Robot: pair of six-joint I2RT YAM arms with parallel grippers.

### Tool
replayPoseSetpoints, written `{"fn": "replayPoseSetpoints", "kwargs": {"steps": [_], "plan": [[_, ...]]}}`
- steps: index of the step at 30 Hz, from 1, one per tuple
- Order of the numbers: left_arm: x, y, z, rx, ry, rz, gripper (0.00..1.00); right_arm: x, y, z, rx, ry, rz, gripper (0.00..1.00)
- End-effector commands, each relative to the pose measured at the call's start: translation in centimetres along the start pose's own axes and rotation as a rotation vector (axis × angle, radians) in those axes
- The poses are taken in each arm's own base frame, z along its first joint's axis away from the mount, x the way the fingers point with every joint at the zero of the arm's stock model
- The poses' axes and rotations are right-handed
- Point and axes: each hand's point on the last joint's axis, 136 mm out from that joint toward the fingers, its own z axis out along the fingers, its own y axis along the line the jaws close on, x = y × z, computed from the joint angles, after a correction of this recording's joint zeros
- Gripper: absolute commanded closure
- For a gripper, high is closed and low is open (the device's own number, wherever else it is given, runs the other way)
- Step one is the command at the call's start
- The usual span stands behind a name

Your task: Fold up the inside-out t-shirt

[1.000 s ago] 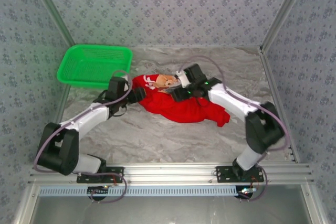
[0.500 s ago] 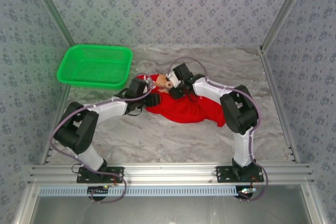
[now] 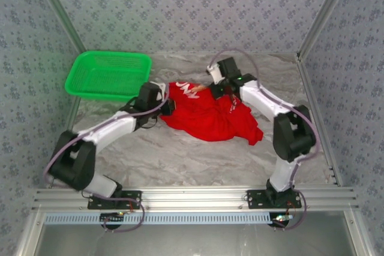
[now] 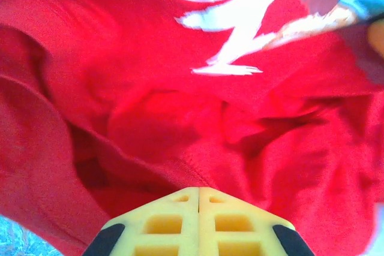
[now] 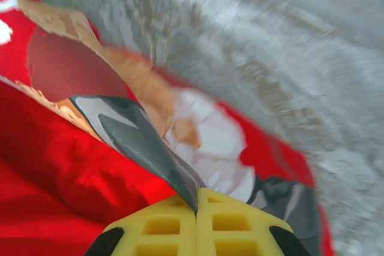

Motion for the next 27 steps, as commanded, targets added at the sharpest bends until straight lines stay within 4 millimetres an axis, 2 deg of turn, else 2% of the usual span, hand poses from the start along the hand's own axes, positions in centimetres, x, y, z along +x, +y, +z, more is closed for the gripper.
{"fn": "replayPoseSetpoints", "kwargs": {"steps": [1,5,9,12,14,18,22,25,26,27], "plan": [[-2.0,-2.5,-4.2,0.137,-0.08,0.011,1.0,-3.0,-0.5,-7.1,0.003,-0.1,0.021,1.0],[-2.7,-4.0,-8.0,0.224,-0.105,0.017,1.0,-3.0,-1.1,-11.5,0.008,-0.117,0.033,1.0],[-3.3,-3.7,-11.0,0.214,-0.151,0.026,1.0,-3.1,-1.6,-14.9,0.026,-0.148,0.047,1.0],[-3.3,-2.4,-12.4,0.161,-0.173,0.02,1.0,-3.1,-2.8,-16.2,0.081,-0.159,0.07,1.0],[-2.3,-1.2,-12.6,0.131,-0.161,0.001,1.0,-2.7,-4.0,-16.2,0.129,-0.146,0.099,1.0],[2.6,1.2,-11.3,0.077,-0.037,-0.046,1.0,-0.6,-6.5,-13.6,0.203,-0.071,0.196,1.0],[8.8,5.4,-9.2,-0.049,0.094,-0.181,1.0,3.2,-9.4,-8.7,0.328,0.095,0.248,0.99],[11.4,6.3,-7.6,-0.041,0.132,-0.235,1.0,5.2,-10.0,-5.1,0.352,0.198,0.275,0.89],[11.5,6.3,-7.3,-0.04,0.132,-0.236,0.96,5.4,-10.0,-4.3,0.355,0.212,0.27,0.84],[11.5,6.2,-7.0,-0.041,0.134,-0.23,0.87,5.3,-9.5,-3.7,0.341,0.22,0.26,0.79]]}}
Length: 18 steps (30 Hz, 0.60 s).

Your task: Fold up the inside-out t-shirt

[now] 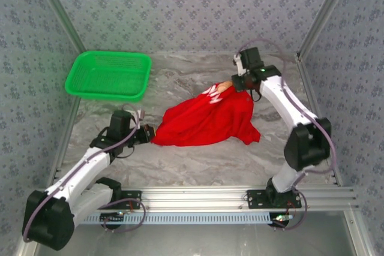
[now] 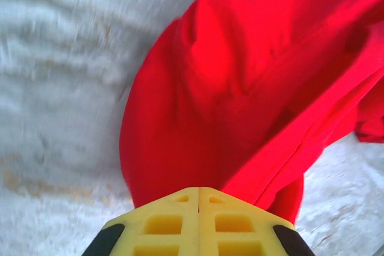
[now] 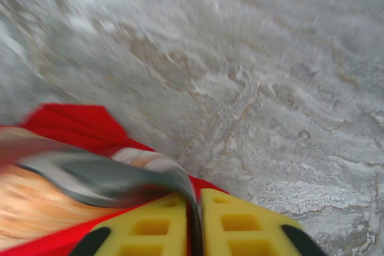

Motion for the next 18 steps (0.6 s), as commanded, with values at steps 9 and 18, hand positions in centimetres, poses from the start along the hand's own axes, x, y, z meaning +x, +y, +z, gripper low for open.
{"fn": "replayPoseSetpoints", "kwargs": {"steps": [9,18], "plan": [[-4.2,-4.0,0.8,-0.057,-0.127,0.23,0.34,5.1,7.8,-1.2,-0.112,0.019,-0.124,0.52],[2.2,-13.0,8.0,-0.016,0.074,0.772,0.29,9.1,6.2,-2.6,-0.144,0.086,-0.024,0.41]]}}
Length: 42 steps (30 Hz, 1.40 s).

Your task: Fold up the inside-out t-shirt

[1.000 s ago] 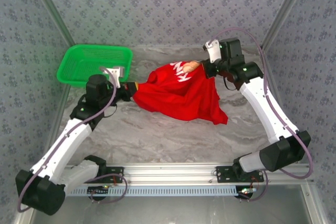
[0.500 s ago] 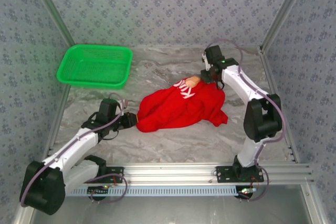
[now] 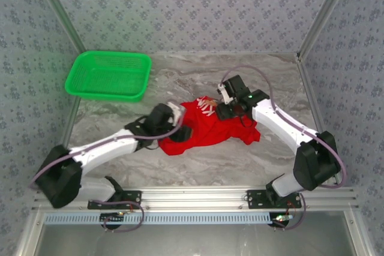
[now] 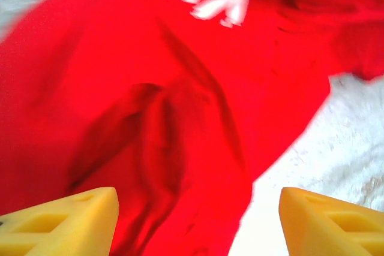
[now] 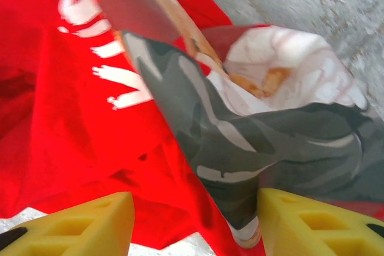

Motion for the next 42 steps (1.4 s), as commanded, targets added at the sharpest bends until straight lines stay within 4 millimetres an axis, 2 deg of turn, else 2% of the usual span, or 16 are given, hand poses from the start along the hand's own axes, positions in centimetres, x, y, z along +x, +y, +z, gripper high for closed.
{"fn": "replayPoseSetpoints", "kwargs": {"steps": [1,4,5,8,11,14,19,21,23,27,29,32,35,37,39,42], "plan": [[0.6,-2.0,2.6,-0.053,0.053,0.224,0.29,0.2,-2.5,-0.6,0.029,0.008,0.093,0.41],[1.1,-2.9,5.0,-0.092,0.088,0.294,0.29,-0.6,-4.0,-1.0,0.05,-0.013,0.126,0.4],[1.2,-3.0,5.7,-0.111,0.099,0.313,0.3,-1.5,-4.2,-1.5,0.055,-0.037,0.124,0.4],[1.3,-1.9,7.3,-0.215,0.117,0.333,0.36,-2.1,-5.0,-2.4,0.091,-0.051,0.115,0.4],[0.9,-0.8,8.2,-0.287,0.103,0.342,0.52,-2.4,-5.0,-2.8,0.085,-0.068,0.118,0.4],[0.2,-1.4,8.6,-0.265,0.08,0.339,0.74,-2.4,-4.9,-3.0,0.086,-0.079,0.119,0.4],[-1.9,-2.5,6.7,-0.183,0.038,0.286,1.0,-1.9,-5.1,-4.1,0.113,-0.087,0.115,0.39],[-3.0,-2.5,5.0,-0.113,0.012,0.216,1.0,-1.8,-4.6,-4.8,0.101,-0.106,0.106,0.38],[-4.2,-1.9,3.2,-0.023,-0.021,0.103,1.0,-1.4,-3.2,-5.5,0.053,-0.122,0.081,0.38],[-5.7,-0.4,1.0,0.097,-0.056,-0.06,1.0,0.2,1.8,-5.1,-0.14,-0.13,0.006,0.37],[-6.1,0.4,0.4,0.126,-0.067,-0.106,1.0,1.0,4.5,-4.4,-0.242,-0.117,0.008,0.36],[-6.4,0.9,0.0,0.152,-0.07,-0.139,1.0,1.4,6.6,-2.0,-0.32,-0.103,0.061,0.36],[-6.2,1.2,-0.2,0.158,-0.066,-0.141,1.0,1.5,6.9,0.6,-0.303,-0.067,0.088,0.36],[-5.8,1.2,-0.2,0.161,-0.06,-0.138,1.0,1.1,6.8,1.6,-0.288,-0.082,0.094,0.36],[-5.1,1.2,-0.1,0.162,-0.048,-0.137,1.0,1.1,6.9,2.4,-0.284,-0.084,0.095,0.36],[-3.2,1.1,0.1,0.18,-0.008,-0.135,1.0,1.3,5.9,3.9,-0.268,-0.048,0.133,0.38]]}}
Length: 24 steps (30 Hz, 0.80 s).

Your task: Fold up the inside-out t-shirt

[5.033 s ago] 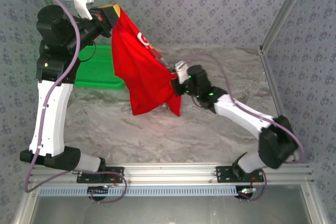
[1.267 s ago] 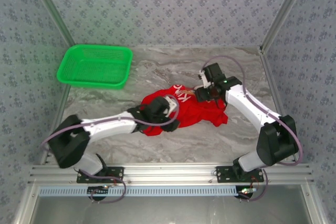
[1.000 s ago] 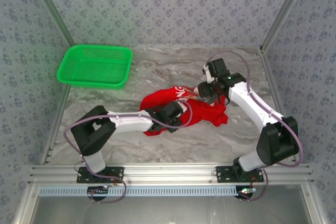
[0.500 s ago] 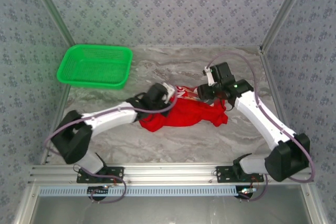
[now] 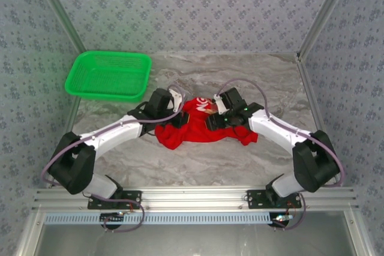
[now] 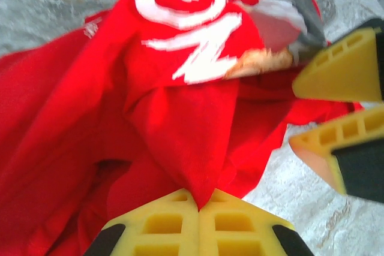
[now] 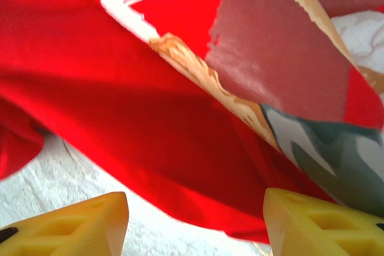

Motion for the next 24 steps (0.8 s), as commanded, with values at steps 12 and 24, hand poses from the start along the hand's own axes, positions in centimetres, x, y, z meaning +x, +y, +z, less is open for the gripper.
{"fn": "replayPoseSetpoints", "kwargs": {"steps": [12,24], "plan": [[6.6,-0.2,-0.2,0.091,0.08,-0.064,1.0,0.0,-2.7,4.0,0.08,0.044,0.025,0.38],[4.9,0.2,-1.1,0.043,0.008,-0.07,1.0,2.9,-4.0,4.0,0.228,0.131,-0.007,0.79]]}}
